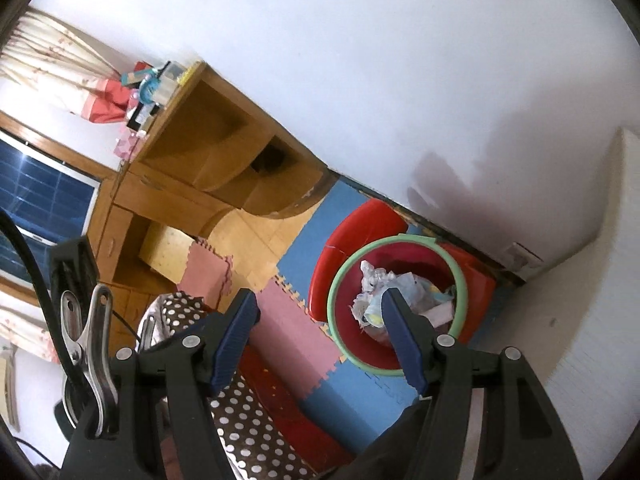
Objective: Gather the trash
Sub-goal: 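Move both grippers up from the bucket back over the table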
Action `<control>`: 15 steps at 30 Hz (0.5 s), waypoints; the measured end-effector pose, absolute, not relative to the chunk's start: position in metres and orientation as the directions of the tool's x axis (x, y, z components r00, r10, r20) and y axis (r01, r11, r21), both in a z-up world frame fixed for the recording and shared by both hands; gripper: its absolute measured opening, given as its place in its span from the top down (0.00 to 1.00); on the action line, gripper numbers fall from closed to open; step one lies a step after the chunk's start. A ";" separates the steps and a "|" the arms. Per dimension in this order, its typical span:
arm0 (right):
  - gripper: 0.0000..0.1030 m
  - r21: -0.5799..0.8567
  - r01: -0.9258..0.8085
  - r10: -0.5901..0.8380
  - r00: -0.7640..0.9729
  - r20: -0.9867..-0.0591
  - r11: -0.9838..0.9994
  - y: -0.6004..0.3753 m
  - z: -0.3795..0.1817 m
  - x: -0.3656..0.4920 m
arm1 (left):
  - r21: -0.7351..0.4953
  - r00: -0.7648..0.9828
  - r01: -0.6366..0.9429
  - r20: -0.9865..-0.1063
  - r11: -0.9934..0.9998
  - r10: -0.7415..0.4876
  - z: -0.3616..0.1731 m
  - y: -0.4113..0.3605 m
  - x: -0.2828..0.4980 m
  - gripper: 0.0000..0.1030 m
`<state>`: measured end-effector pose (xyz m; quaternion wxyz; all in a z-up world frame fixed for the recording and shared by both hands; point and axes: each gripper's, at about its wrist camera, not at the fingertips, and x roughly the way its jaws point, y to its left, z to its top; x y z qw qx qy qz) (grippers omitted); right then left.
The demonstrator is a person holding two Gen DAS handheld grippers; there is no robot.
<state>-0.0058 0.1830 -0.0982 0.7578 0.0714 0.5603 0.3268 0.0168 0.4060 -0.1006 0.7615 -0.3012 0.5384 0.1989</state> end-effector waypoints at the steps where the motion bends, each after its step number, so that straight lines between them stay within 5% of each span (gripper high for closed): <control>1: 0.36 0.479 -0.413 0.580 0.165 -0.798 0.775 0.178 -0.093 -0.008 | -0.244 0.345 -0.621 -0.938 0.744 -0.020 -0.095 0.402 0.019 0.36; 15: 0.36 0.532 -0.337 0.621 0.266 -0.738 0.777 0.087 -0.038 -0.039 | -0.270 0.384 -0.450 -0.919 0.851 -0.089 -0.032 0.299 0.055 0.36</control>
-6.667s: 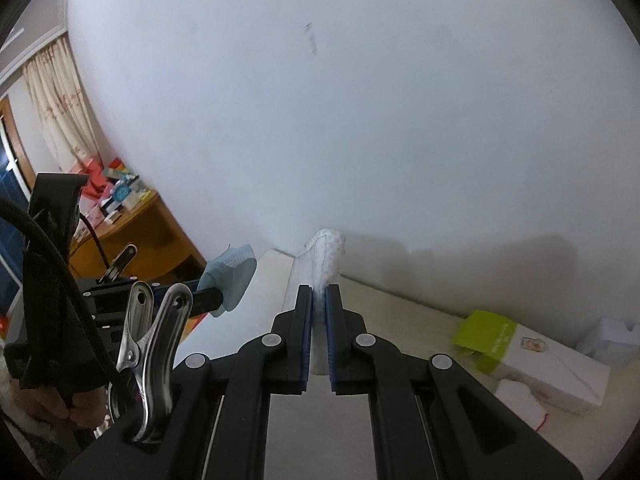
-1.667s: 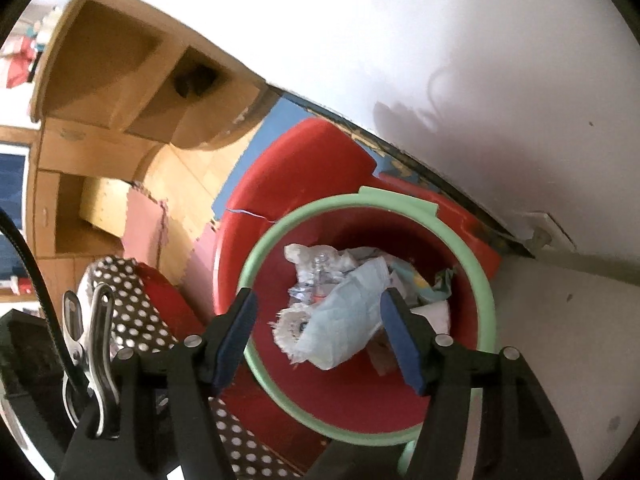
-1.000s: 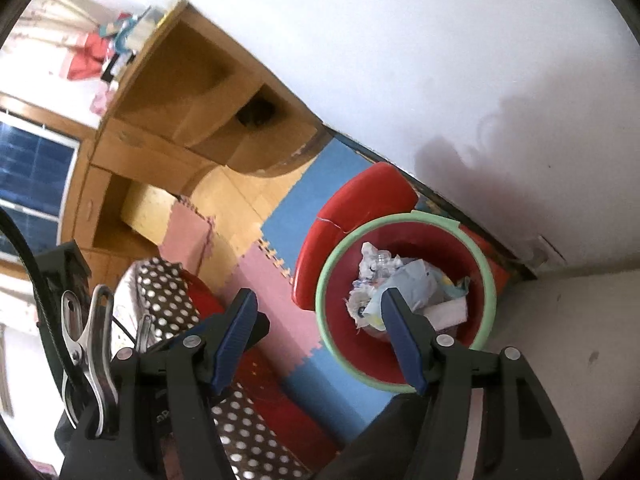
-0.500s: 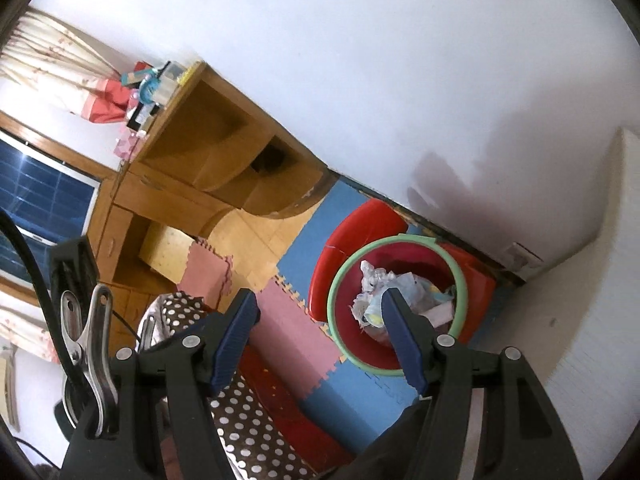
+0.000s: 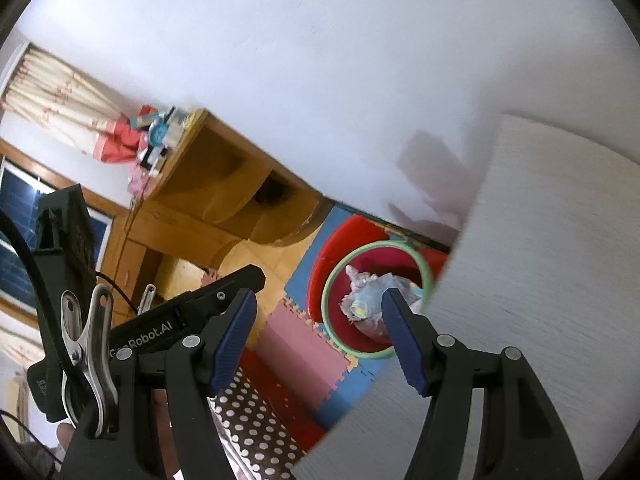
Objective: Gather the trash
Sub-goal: 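Move both grippers up from the bucket back over the table, then lower both grippers onto the green-and-white selfie stick box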
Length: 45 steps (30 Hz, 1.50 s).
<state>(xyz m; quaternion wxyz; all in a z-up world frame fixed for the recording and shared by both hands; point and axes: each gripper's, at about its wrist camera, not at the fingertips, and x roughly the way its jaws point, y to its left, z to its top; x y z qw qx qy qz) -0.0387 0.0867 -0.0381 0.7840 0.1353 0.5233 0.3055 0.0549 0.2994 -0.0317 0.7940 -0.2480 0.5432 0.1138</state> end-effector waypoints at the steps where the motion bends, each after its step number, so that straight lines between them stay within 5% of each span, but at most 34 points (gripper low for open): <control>1: 0.36 0.532 -0.334 0.620 0.274 -0.735 0.778 0.079 -0.034 -0.040 | -0.273 0.387 -0.433 -0.917 0.859 -0.096 -0.027 0.290 0.057 0.36; 23: 0.35 0.505 -0.345 0.609 0.385 -0.693 0.792 -0.061 0.038 -0.077 | -0.333 0.438 -0.235 -0.875 0.913 -0.206 0.031 0.155 0.081 0.36; 45: 0.35 0.493 -0.318 0.585 0.506 -0.634 0.810 -0.198 0.047 -0.095 | -0.182 0.396 -0.089 -0.909 0.979 -0.133 0.023 -0.020 0.119 0.36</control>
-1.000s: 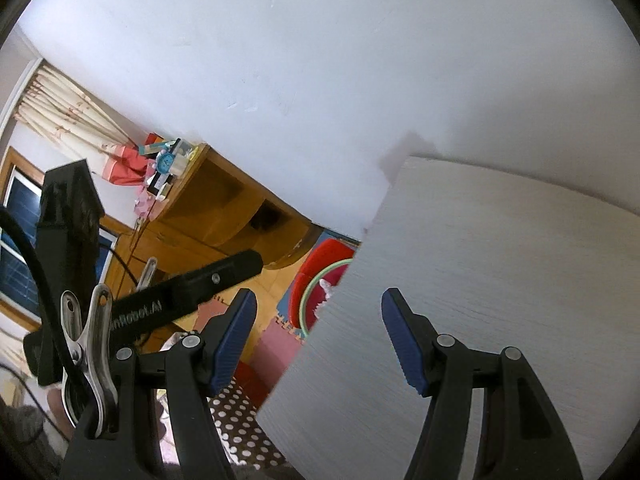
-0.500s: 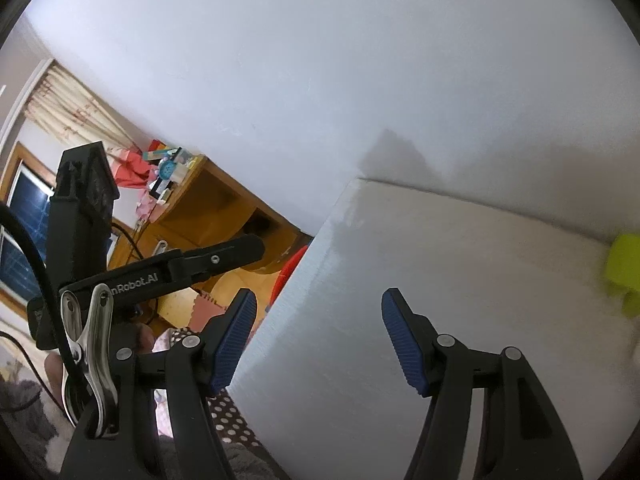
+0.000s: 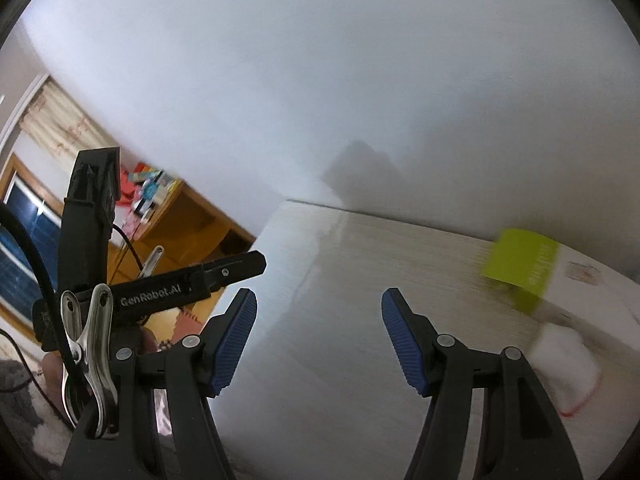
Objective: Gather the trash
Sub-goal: 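Lower both grippers onto the green-and-white selfie stick box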
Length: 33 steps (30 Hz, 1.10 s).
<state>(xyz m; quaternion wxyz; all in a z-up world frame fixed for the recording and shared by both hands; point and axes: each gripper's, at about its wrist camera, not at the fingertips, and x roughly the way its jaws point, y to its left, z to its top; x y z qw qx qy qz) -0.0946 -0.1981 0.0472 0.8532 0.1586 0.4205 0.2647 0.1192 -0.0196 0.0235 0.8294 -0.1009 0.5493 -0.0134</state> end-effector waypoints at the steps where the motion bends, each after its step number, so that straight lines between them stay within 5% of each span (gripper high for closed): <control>1: 0.35 0.498 -0.303 0.579 0.521 -0.627 0.812 -0.205 0.048 -0.096 | -0.186 0.388 -0.064 -0.910 0.980 -0.147 0.022 -0.029 0.123 0.36; 7: 0.35 0.461 -0.195 0.470 0.633 -0.615 0.866 -0.243 0.048 -0.117 | -0.269 0.324 0.086 -0.903 0.959 -0.282 0.012 -0.081 0.139 0.28; 11: 0.35 0.356 0.010 0.222 0.765 -0.605 0.935 -0.277 0.051 -0.144 | -0.328 0.281 0.158 -0.889 0.931 -0.361 0.007 -0.118 0.142 0.25; 15: 0.35 0.375 0.190 0.120 0.738 -0.664 0.907 -0.306 0.025 -0.155 | -0.341 0.239 0.185 -0.894 0.922 -0.379 -0.005 -0.147 0.144 0.25; 22: 0.35 0.455 0.341 0.097 0.704 -0.704 0.823 -0.316 -0.007 -0.166 | -0.321 0.226 0.144 -0.910 0.936 -0.347 -0.025 -0.153 0.165 0.22; 33: 0.35 0.538 0.328 0.184 0.699 -0.691 0.777 -0.306 -0.027 -0.127 | -0.342 0.183 0.142 -0.913 0.929 -0.364 -0.047 -0.172 0.182 0.20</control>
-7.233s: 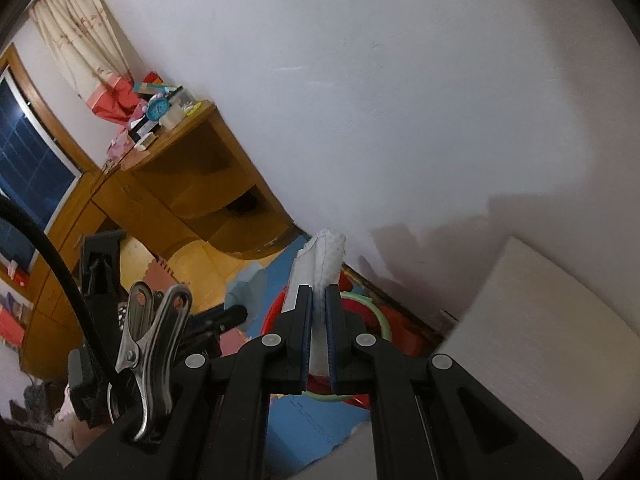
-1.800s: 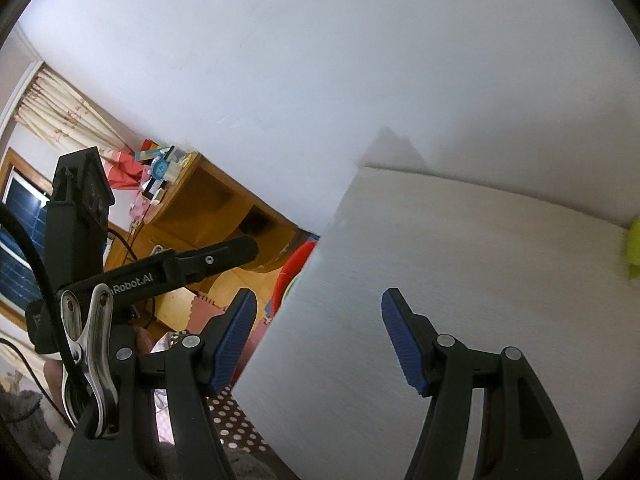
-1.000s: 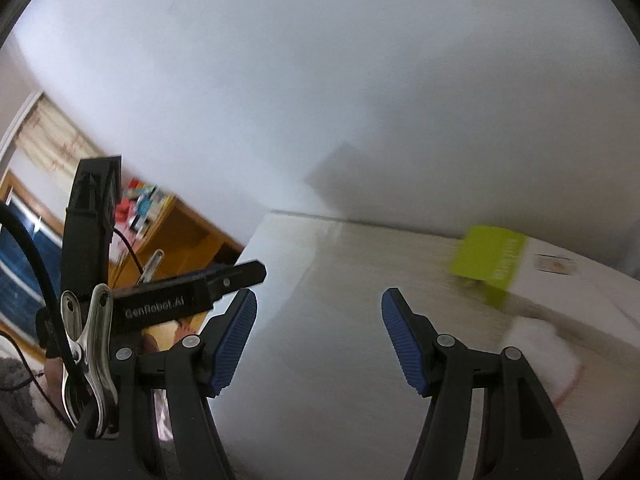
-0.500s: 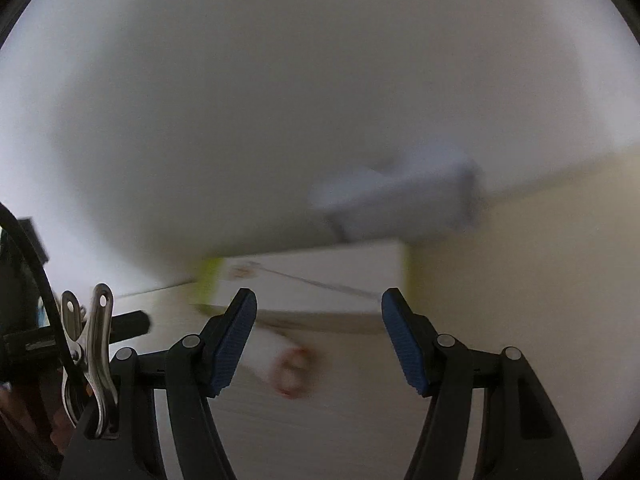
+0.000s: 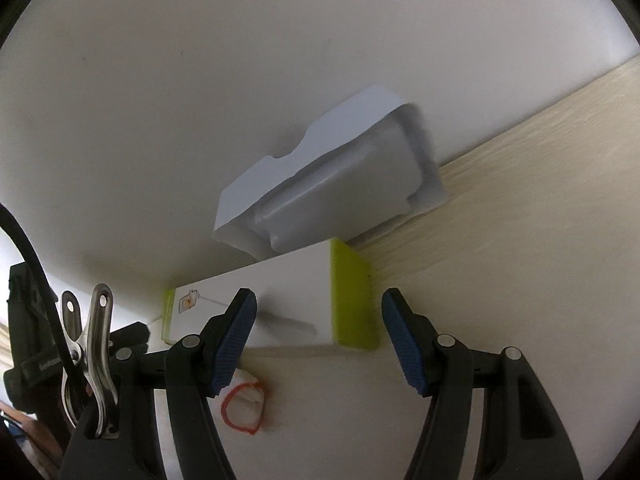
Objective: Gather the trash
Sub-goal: 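Lower both grippers onto the green-and-white selfie stick box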
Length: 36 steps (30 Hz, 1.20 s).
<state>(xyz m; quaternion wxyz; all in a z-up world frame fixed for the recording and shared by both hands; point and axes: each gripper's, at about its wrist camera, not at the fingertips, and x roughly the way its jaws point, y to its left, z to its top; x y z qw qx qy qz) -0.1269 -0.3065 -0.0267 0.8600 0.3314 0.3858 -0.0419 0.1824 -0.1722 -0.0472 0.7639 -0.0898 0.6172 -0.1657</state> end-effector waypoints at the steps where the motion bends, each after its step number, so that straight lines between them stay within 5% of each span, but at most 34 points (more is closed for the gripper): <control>1: 0.35 0.532 0.321 0.185 0.697 -0.693 0.783 -0.299 -0.027 -0.122 | -0.350 0.175 0.138 -0.912 0.927 -0.370 -0.050 -0.173 0.183 0.20; 12: 0.34 0.537 0.281 0.204 0.710 -0.674 0.795 -0.254 -0.031 -0.103 | -0.381 0.154 0.109 -0.906 0.918 -0.394 -0.061 -0.166 0.186 0.20; 18: 0.48 0.614 0.294 0.240 0.733 -0.637 0.732 -0.257 -0.037 -0.116 | -0.394 0.181 0.103 -0.895 0.913 -0.407 -0.051 -0.154 0.175 0.33; 25: 0.79 0.646 0.306 0.220 0.768 -0.602 0.699 -0.255 -0.034 -0.129 | -0.391 0.197 0.122 -0.892 0.912 -0.408 -0.037 -0.143 0.168 0.42; 36: 0.80 0.707 0.324 0.223 0.796 -0.563 0.629 -0.232 -0.047 -0.150 | -0.386 0.192 0.172 -0.889 0.906 -0.415 -0.028 -0.159 0.150 0.43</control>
